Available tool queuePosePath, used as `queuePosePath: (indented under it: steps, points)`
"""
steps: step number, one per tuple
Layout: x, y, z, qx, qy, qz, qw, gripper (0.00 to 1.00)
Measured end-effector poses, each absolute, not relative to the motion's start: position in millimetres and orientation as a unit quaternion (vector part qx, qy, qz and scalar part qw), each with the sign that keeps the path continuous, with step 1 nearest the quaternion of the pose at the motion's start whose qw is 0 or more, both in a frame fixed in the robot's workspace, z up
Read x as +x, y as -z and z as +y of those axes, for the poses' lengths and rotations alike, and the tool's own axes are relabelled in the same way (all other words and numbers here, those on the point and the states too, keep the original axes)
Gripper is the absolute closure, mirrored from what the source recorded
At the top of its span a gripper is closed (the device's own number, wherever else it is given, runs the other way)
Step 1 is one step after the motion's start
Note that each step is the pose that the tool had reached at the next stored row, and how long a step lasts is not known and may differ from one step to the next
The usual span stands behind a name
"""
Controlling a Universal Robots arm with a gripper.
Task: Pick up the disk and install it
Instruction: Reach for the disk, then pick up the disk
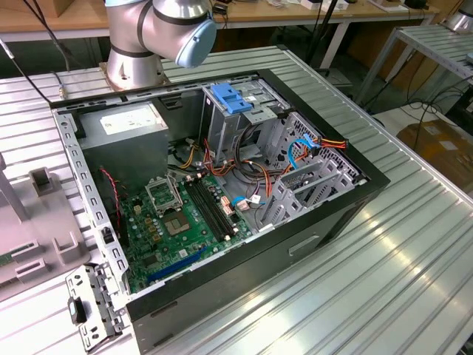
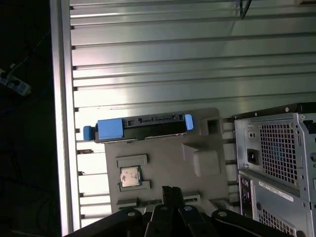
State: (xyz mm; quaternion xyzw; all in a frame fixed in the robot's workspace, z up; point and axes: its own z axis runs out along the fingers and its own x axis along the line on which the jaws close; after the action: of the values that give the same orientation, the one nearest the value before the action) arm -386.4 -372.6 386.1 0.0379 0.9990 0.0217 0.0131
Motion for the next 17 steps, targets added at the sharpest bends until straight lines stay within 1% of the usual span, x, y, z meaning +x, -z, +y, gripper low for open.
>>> queuePosePath:
  steps: [7, 17]
  points:
    - [-386.8, -385.0, -367.0, 0.038, -0.022, 0.999, 0.013, 0.89]
    - [-386.8, -384.9, -366.6, 0.038, -0.022, 0.999, 0.013, 0.89]
